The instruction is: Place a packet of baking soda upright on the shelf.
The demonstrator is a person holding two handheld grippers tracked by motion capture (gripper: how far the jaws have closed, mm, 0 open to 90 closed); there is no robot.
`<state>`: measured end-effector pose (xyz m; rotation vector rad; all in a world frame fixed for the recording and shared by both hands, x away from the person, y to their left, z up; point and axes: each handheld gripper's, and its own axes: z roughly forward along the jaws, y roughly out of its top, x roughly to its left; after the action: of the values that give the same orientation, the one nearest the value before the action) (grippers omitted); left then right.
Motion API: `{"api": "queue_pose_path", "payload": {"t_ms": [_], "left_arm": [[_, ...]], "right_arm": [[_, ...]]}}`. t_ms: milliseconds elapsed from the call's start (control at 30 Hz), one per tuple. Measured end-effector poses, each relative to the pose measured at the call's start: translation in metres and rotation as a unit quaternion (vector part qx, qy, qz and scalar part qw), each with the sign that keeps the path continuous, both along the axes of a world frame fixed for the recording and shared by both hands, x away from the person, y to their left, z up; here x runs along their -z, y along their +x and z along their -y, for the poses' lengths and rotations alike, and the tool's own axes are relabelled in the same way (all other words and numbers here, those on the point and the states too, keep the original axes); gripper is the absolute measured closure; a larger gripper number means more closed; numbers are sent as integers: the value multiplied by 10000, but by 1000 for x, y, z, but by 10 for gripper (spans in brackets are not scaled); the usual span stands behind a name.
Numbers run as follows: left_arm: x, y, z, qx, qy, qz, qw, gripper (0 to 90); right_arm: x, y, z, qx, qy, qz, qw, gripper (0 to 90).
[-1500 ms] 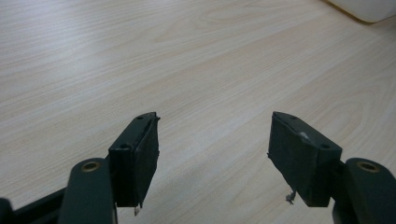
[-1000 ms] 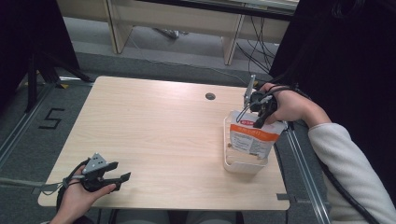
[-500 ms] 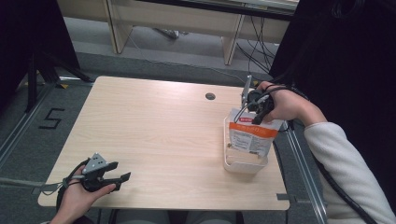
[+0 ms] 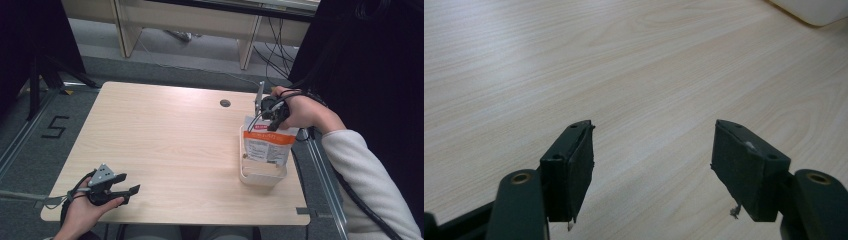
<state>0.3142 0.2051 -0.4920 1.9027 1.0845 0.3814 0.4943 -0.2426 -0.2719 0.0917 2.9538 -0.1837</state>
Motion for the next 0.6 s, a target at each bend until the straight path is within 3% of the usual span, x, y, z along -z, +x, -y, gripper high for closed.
{"api": "queue_pose_path", "payload": {"t_ms": [67, 100, 167, 400, 500, 600], "left_arm": [[0, 0, 0, 6, -32, 18, 10000, 326], [0, 0, 0, 4, -36, 16, 10000, 326], [0, 0, 0, 5, -39, 13, 10000, 326], [0, 0, 0, 2, -9, -3, 10000, 326], [0, 0, 0, 0, 1, -1, 10000, 325], [0, 0, 0, 7, -30, 13, 10000, 326]], "right_arm": [[0, -1, -2, 51, -15, 71, 10000, 900], [1, 2, -2, -164, -10, 90, 9998, 900], [2, -1, -3, 123, -123, 81, 9998, 900], [5, 1, 1, -41, -71, 24, 10000, 900], [5, -2, 2, 235, -105, 18, 9997, 900], [6, 0, 3, 109, -76, 12, 9999, 900]]}}
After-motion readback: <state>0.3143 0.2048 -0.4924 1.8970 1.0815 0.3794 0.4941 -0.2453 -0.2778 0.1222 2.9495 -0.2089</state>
